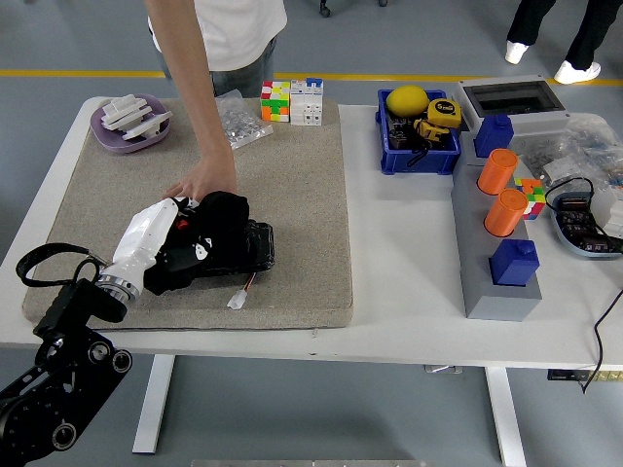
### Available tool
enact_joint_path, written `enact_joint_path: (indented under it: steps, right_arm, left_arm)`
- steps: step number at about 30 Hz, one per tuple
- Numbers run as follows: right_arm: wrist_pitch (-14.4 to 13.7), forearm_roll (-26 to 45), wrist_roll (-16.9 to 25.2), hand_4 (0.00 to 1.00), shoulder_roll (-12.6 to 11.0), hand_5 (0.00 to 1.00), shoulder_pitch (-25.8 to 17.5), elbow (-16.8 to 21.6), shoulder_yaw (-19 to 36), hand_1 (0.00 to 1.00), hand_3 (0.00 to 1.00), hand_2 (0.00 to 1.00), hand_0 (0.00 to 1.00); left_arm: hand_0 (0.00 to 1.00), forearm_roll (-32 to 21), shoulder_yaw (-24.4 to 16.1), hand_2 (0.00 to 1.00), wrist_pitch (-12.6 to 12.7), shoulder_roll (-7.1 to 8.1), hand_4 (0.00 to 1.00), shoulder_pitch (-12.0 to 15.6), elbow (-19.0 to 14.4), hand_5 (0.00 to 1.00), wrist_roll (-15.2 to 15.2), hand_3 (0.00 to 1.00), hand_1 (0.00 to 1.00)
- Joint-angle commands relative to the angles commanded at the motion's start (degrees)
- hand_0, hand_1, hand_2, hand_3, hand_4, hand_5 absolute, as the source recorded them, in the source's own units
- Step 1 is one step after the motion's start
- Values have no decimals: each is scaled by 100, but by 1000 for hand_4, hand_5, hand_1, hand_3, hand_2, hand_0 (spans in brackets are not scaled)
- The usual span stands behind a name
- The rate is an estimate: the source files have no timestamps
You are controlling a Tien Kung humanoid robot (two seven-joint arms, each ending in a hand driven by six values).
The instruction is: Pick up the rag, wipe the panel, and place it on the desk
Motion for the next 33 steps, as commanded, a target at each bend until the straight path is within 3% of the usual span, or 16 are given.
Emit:
enact_joint_path:
  steps: [13,20,33]
  right_arm:
    - [35,29,-13,960,-3,411,11,0,52,615,564,574,703]
    - [60,-52,-5,962,5,413,40,0,118,616,565,578,704]
    - [60,-45,2,964,15,417,24,0,92,615,565,579,704]
  left_arm:
    - [263,-36,908,543,19,-67,200,-272,-37,2,46,495,245]
    - [263,9,1164,541,41,-109,196,-350,-110,2,96,494,246]
    - [262,85,791,540,119,-94,202,-269,-28,2,107,494,252]
